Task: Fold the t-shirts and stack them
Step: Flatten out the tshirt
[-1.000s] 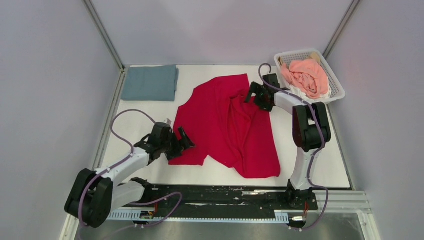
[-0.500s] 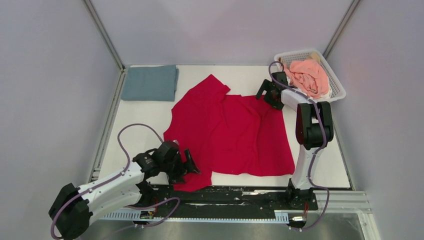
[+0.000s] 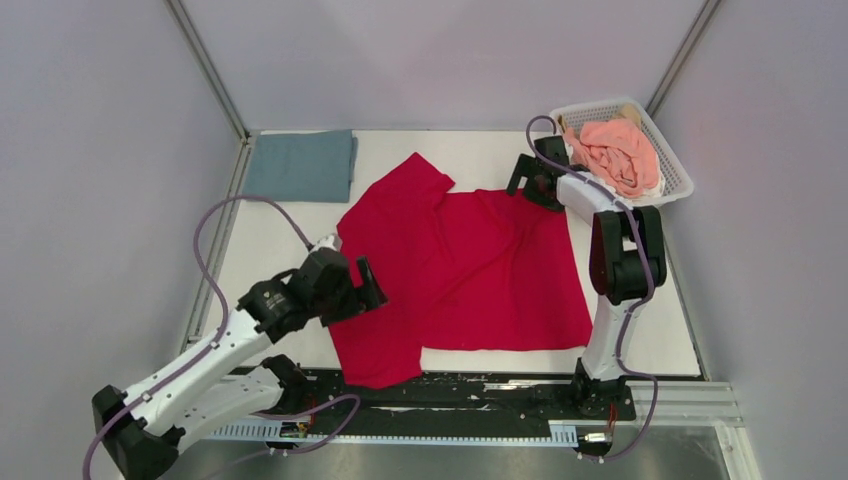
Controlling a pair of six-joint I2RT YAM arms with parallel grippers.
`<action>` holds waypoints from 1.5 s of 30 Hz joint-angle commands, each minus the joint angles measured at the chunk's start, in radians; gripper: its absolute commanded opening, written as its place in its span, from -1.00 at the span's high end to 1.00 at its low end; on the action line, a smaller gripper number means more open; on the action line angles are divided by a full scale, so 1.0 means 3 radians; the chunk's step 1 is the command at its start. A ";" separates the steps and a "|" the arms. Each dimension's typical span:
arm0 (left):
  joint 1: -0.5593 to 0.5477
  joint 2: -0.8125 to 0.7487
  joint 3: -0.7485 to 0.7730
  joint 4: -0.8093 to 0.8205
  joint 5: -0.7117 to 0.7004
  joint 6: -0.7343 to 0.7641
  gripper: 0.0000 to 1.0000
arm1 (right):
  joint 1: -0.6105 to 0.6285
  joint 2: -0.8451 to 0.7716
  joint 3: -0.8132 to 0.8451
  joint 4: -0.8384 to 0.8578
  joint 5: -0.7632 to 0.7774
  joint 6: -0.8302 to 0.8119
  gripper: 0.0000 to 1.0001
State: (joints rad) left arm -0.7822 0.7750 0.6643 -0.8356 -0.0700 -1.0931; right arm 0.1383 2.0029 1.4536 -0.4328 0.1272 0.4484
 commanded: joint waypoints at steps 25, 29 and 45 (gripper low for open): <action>0.1884 0.4656 0.2879 0.1086 0.1124 0.1574 -1.00 | 0.0231 -0.0488 -0.0953 0.0366 0.0088 0.0182 -1.00; 0.2071 0.4815 0.3104 0.0975 0.1253 0.1563 -1.00 | 0.0114 -0.0331 -0.0876 0.0440 -0.0075 0.0228 -1.00; 0.2220 0.5359 0.4396 0.0453 0.1658 0.1718 -1.00 | -0.0003 -0.0087 -0.0242 0.0372 -0.0368 -0.0038 -1.00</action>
State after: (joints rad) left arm -0.1253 2.3653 1.9747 -0.6727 0.4328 -0.6361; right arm 0.1314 1.9842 1.3376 -0.2955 0.0566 0.4751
